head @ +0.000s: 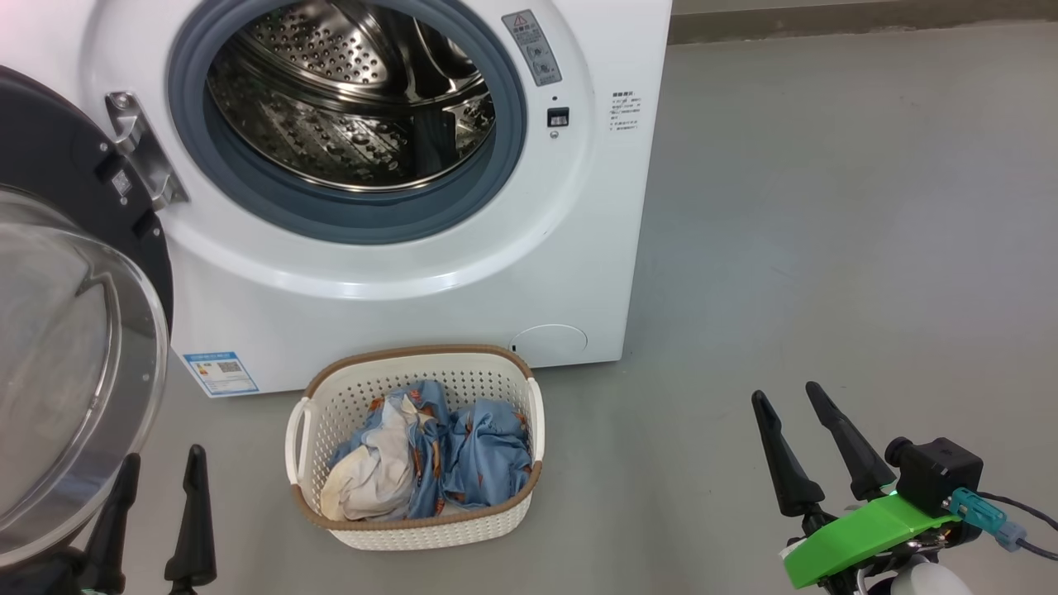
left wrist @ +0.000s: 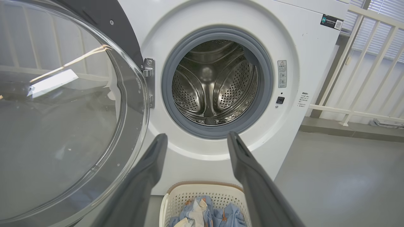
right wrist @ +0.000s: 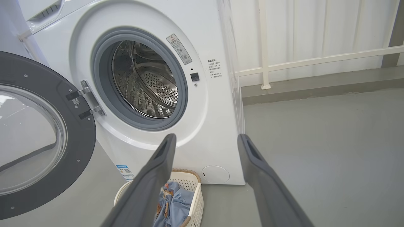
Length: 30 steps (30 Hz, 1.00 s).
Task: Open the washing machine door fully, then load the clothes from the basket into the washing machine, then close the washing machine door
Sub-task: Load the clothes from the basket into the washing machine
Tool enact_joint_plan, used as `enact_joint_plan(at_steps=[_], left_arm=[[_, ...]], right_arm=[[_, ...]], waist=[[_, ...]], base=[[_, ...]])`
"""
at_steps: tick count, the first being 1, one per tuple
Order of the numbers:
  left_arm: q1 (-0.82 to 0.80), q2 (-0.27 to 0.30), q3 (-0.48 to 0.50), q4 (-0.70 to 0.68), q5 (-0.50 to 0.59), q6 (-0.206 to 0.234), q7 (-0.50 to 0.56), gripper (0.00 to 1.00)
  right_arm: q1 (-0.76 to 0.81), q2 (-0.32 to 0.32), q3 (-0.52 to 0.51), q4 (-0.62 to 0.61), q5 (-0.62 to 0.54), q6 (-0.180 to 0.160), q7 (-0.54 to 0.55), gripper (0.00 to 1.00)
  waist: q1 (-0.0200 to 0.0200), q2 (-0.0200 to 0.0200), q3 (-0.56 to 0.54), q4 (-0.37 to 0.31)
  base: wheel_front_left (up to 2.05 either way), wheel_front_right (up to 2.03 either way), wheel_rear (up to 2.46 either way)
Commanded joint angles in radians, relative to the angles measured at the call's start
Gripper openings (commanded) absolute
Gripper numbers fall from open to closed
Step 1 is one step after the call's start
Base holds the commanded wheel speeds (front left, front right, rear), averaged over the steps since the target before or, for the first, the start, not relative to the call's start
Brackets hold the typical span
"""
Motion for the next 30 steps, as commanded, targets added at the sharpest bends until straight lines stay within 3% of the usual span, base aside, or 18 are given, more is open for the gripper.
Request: enact_joint_plan(at_steps=[1,30], left_arm=[[-0.029,0.013,0.043,-0.019,0.017,-0.009,-0.009,1.0],[-0.044,-0.002,0.055,-0.003,0.055,-0.033,-0.009,1.0]], right_arm=[[-0.022,-0.008,0.021,-0.029,-0.004,0.002,-0.012,1.0],[-0.022,-0.008,0.029,-0.026,0.001,0.002,-0.012,1.0]], waist=[[0.0,0.0,0.002,0.0],[0.0,0.0,0.003,0.017]], base=[[0.0,0.0,0.0],[0.09,-0.09,0.0]])
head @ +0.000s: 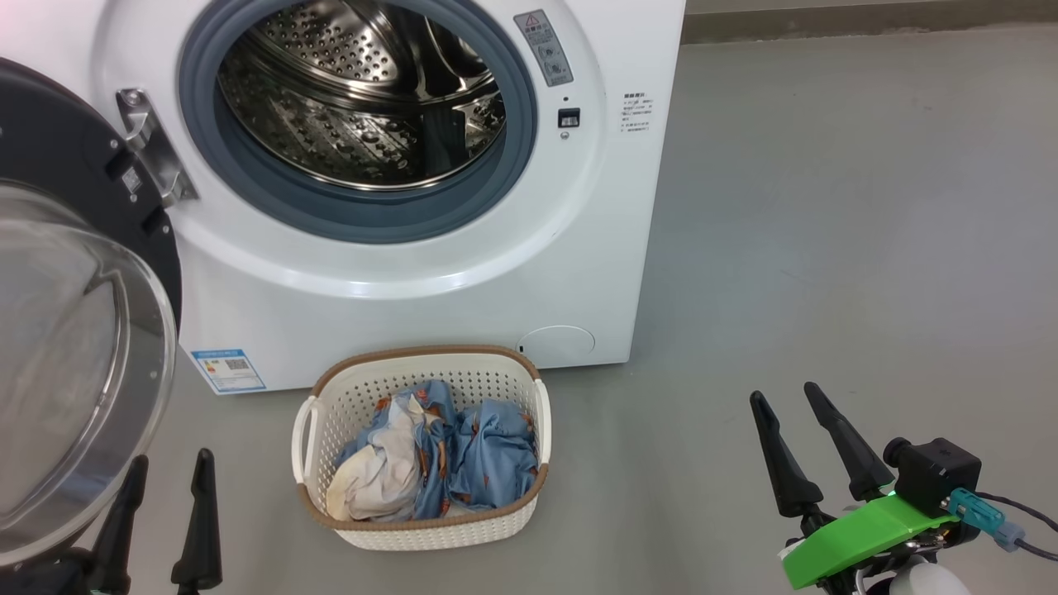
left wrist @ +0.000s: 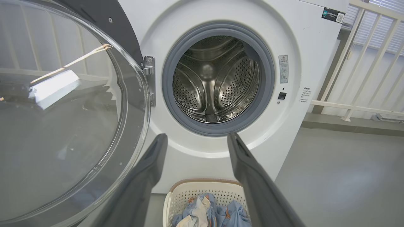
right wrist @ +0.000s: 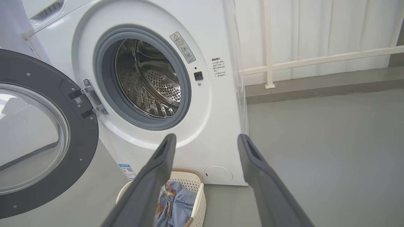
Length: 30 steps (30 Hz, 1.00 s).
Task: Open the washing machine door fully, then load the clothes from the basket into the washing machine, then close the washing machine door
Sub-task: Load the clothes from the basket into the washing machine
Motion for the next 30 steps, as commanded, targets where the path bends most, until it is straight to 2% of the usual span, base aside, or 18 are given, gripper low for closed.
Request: enact_joint_plan(at_steps=[1,30], left_arm=[[-0.043,0.014,0.041,-0.016,0.012,-0.006,-0.009,1.0],[-0.051,0.014,0.036,-0.001,0.011,-0.012,-0.009,1.0]], right_arm=[[-0.022,-0.009,0.027,-0.026,0.001,0.002,-0.012,1.0],[-0.021,0.005,0.029,-0.019,-0.002,0.002,-0.012,1.0]], waist=[[0.0001,0.0,0.0,0.001],[0.0001,0.0,0.012,0.011]], base=[[0.77,-0.77,0.0],[0.78,-0.78,0.0]])
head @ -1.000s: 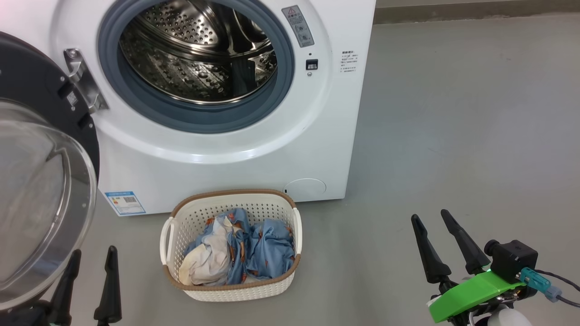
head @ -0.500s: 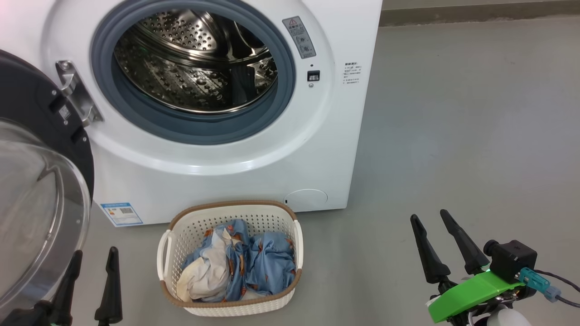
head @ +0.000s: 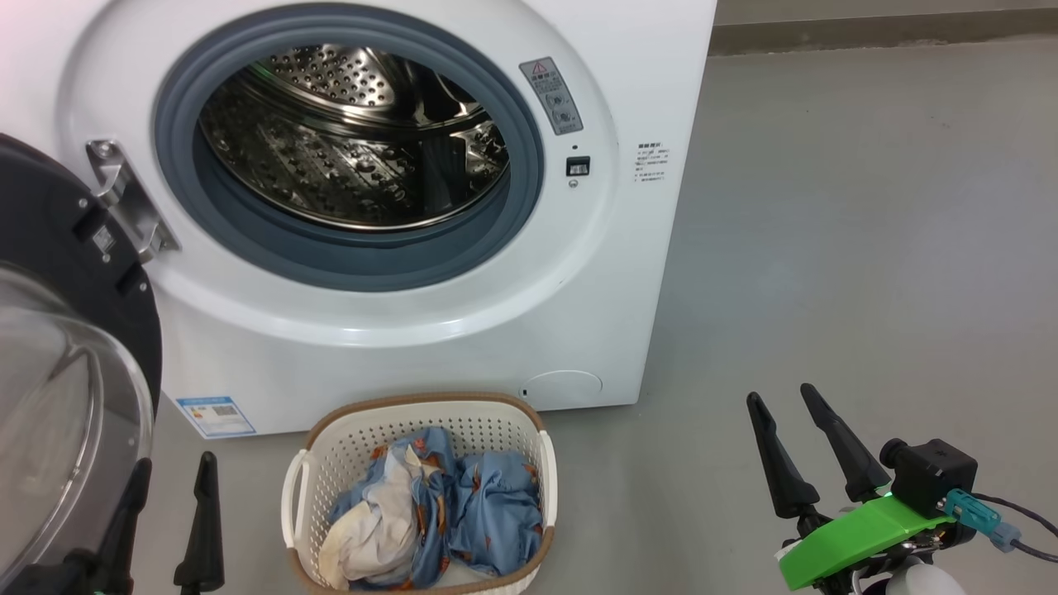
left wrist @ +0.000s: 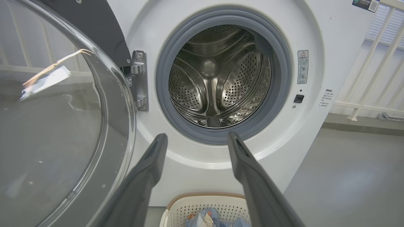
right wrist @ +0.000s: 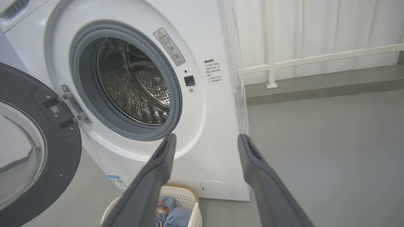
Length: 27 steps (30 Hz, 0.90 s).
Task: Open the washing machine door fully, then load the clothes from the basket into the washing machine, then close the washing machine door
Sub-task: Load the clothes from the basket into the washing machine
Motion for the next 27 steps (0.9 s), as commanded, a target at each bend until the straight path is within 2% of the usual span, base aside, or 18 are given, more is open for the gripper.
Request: enact_joint_plan(at_steps=[1,11,27], left_arm=[[-0.049,0.016,0.036,-0.018,0.004,-0.006,-0.009,1.0],[-0.053,0.016,0.037,-0.019,0.004,-0.007,-0.009,1.0],[-0.062,0.023,0.036,-0.014,0.002,-0.012,-0.009,1.0]], right_arm=[[-0.022,-0.001,0.027,-0.022,-0.002,0.002,-0.012,1.0],[-0.023,0.003,0.023,-0.022,-0.007,0.002,-0.012,1.0],[-0.028,0.009,0.02,-0.025,-0.01,0.002,-0.012,1.0]], waist=[[0.0,0.0,0.002,0.0],[0.0,0.0,0.007,0.001],[0.0,0.0,0.019,0.005]], base=[[0.77,-0.77,0.0],[0.66,-0.66,0.0],[0.02,-0.02,0.0]])
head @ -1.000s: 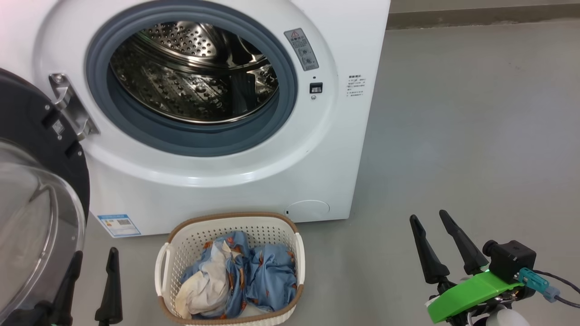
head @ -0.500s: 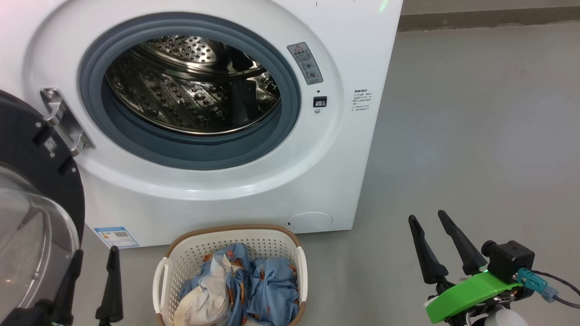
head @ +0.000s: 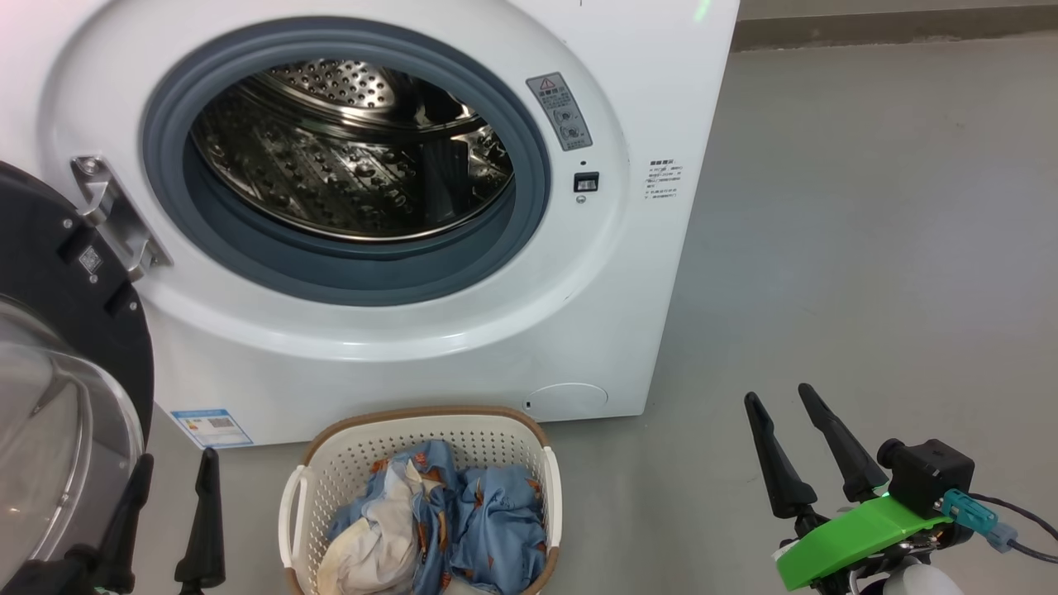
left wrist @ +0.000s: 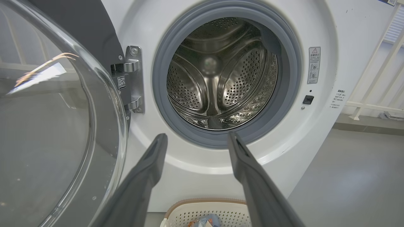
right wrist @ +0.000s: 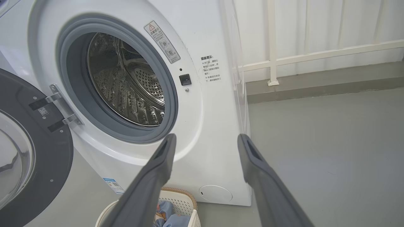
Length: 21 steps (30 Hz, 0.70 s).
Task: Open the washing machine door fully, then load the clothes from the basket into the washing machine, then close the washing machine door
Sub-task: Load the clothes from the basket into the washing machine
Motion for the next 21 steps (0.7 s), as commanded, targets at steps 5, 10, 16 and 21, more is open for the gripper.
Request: enact_joint_plan(at_steps=[5,10,16,21], left_arm=[[-0.056,0.026,0.038,-0.017,0.003,-0.004,-0.009,1.0],[-0.057,0.025,0.037,-0.016,0.005,-0.004,-0.009,1.0],[-0.062,0.026,0.033,-0.012,0.003,-0.005,-0.009,1.0],[-0.064,0.027,0.033,-0.014,0.002,-0.006,-0.009,1.0]], right_arm=[[-0.029,0.003,0.023,-0.024,-0.002,0.002,-0.012,1.0],[-0.031,0.003,0.023,-0.023,-0.002,0.002,-0.012,1.0],[-0.035,0.003,0.021,-0.023,-0.003,0.002,-0.012,1.0],[-0.037,0.004,0.02,-0.025,-0.006,0.002,-0.012,1.0]], waist=[[0.0,-0.0001,0.003,0.0],[0.0,-0.0001,0.006,0.0],[0.0,-0.0001,0.013,-0.001],[0.0,-0.0001,0.022,-0.002]], base=[[0.0,0.0,0.0],[0.0,0.0,0.0],[0.0,0.0,0.0],[0.0,0.0,0.0]])
